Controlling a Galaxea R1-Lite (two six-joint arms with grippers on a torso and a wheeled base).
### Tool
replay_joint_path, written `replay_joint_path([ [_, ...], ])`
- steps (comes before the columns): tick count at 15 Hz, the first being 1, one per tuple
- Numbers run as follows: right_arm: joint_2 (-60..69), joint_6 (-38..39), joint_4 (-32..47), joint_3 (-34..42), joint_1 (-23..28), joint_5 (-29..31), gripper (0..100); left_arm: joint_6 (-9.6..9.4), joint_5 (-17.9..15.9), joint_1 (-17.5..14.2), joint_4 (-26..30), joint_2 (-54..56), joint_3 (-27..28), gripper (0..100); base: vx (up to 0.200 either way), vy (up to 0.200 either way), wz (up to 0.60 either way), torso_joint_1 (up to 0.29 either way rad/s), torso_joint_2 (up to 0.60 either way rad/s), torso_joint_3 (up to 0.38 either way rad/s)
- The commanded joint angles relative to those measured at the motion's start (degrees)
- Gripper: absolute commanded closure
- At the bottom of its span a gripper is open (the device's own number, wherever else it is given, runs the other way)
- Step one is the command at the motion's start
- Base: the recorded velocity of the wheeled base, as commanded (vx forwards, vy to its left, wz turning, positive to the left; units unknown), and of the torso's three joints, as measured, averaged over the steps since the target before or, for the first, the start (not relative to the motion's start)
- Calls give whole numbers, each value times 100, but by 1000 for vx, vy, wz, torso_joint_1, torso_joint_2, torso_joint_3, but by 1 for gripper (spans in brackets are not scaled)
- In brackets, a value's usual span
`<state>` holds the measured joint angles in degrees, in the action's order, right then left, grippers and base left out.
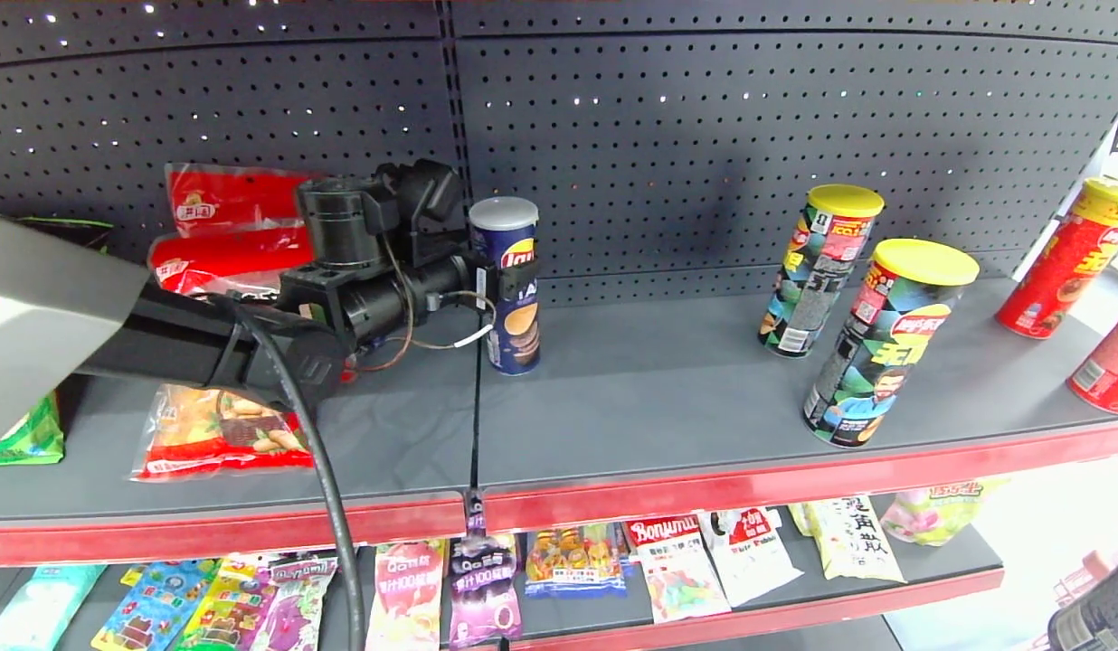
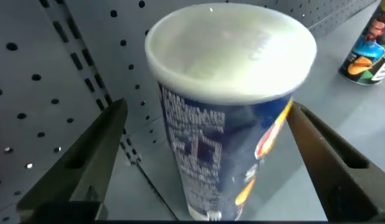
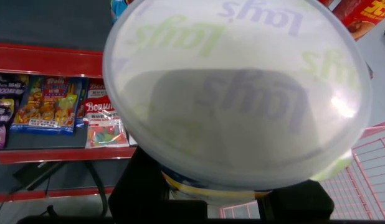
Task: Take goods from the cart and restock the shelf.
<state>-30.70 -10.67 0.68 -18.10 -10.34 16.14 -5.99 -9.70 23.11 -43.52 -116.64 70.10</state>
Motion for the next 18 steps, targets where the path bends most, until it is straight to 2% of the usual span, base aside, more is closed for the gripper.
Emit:
replay_joint_path([
  [1,-7,12,2,9,-3,3,100,1,-5,27,1,-87,57,0,0,0,0,0,0,0],
  [5,-24,21,2,9,-3,3,100,1,65,27,-7,-228,118,0,0,0,0,0,0,0],
  [15,-33,21,2,9,-3,3,100,1,179,106,1,-570,681,0,0,0,0,0,0,0],
  [16,-33,21,2,0,-3,3,100,1,188,106,1,-579,690,100,0,0,0,0,0,0],
  [18,-33,12,2,0,41,3,100,1,197,106,1,-597,681,100,0,0,0,0,0,0],
])
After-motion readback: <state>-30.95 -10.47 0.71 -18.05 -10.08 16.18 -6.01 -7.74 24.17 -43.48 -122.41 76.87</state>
